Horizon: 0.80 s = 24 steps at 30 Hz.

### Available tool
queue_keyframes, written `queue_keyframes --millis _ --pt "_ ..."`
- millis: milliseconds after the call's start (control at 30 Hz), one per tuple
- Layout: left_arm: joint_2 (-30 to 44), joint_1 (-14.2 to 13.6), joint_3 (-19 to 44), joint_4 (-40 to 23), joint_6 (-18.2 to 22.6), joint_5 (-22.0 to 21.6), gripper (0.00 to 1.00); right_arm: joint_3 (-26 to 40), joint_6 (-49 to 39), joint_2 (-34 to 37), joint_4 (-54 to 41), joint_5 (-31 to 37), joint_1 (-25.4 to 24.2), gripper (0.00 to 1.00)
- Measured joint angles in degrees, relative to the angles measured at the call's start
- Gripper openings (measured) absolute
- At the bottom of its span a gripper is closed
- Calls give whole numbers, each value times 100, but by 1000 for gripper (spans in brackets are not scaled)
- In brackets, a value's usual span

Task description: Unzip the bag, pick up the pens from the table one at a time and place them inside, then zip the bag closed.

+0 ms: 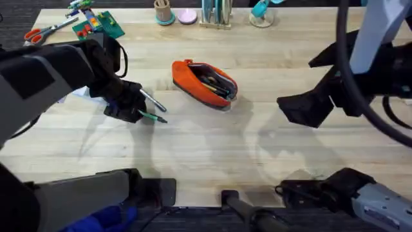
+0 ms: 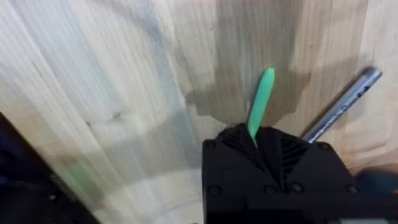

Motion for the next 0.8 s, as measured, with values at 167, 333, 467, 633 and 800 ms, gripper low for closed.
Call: queue_keyframes --millis 167,333,467,633,800 --pt "-33 0 88 -421 294 -79 43 0 0 0 -1 0 0 997" --pt "-337 0 422 -757 675 -279 43 0 0 0 -2 2 0 997" --pt "-581 0 812 -963 1175 -332 43 0 0 0 0 2 0 996" --pt "-635 0 1391 -1416 1888 -345 41 0 0 0 3 2 0 995" --pt "-634 0 2131 -1661 2874 -312 41 0 0 0 4 0 0 996"
